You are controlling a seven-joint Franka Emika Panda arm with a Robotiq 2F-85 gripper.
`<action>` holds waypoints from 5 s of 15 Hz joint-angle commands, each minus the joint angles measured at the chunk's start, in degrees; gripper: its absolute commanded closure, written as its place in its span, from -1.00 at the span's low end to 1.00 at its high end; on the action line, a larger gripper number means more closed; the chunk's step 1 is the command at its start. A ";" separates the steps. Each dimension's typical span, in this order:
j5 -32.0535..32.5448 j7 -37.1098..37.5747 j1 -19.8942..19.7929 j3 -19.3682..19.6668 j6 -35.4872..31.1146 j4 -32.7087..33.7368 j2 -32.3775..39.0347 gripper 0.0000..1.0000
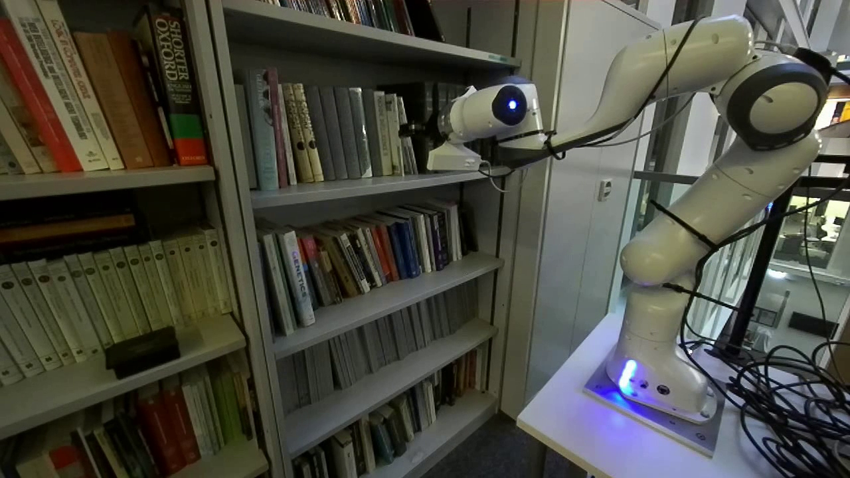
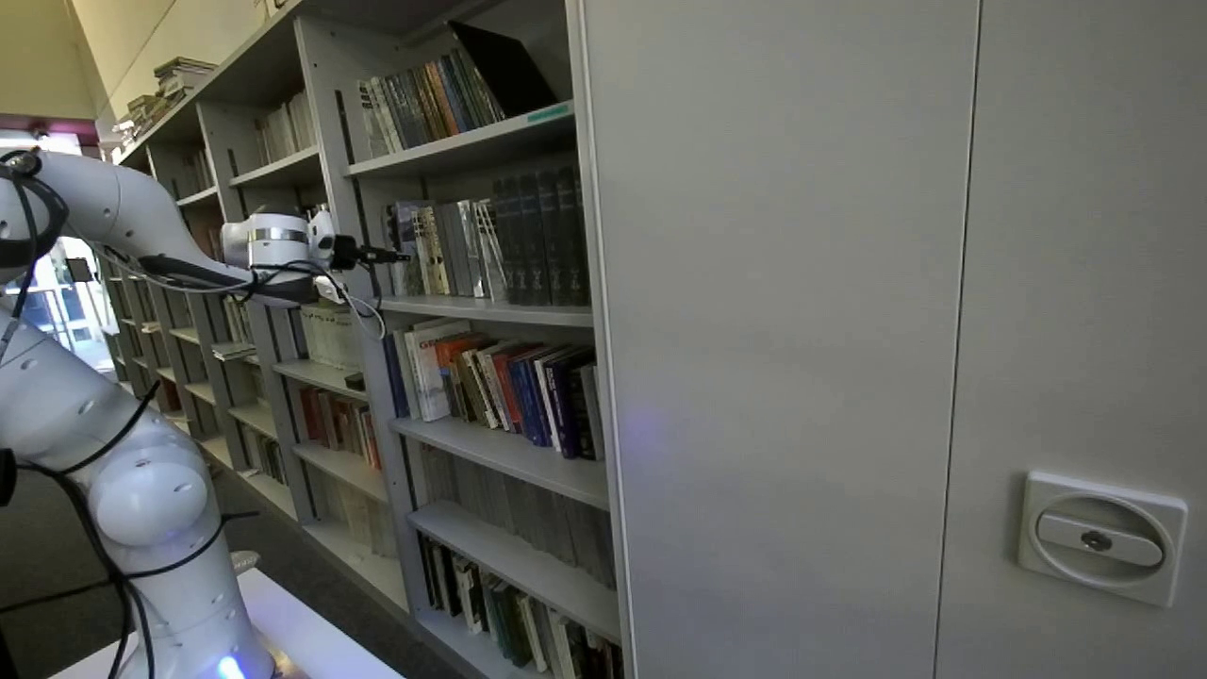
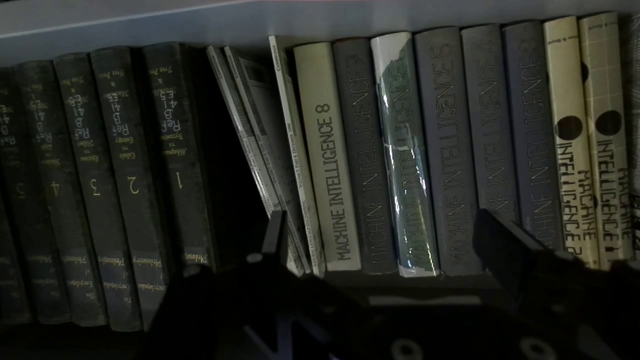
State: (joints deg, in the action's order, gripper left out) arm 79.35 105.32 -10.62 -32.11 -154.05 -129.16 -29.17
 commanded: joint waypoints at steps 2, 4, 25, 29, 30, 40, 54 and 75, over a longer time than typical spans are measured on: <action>0.00 0.00 0.00 0.00 0.00 0.00 0.00 -1.00; 0.00 0.00 0.00 0.00 0.00 0.00 0.00 -1.00; 2.19 0.47 -0.66 -0.12 -1.16 2.48 0.78 -1.00; 3.44 0.80 -1.44 -0.52 -1.05 4.28 1.99 -1.00; 3.96 1.07 -1.61 -0.68 -0.91 4.77 2.17 -1.00; 9.75 3.74 -2.14 -0.89 -0.33 8.81 6.39 -1.00; 21.16 13.57 -2.96 -0.98 3.12 10.15 11.84 -1.00; 34.74 14.54 19.97 15.28 18.40 13.07 18.74 -1.00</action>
State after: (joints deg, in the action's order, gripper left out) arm 111.00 118.55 6.28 -19.69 -137.34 -118.78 -12.52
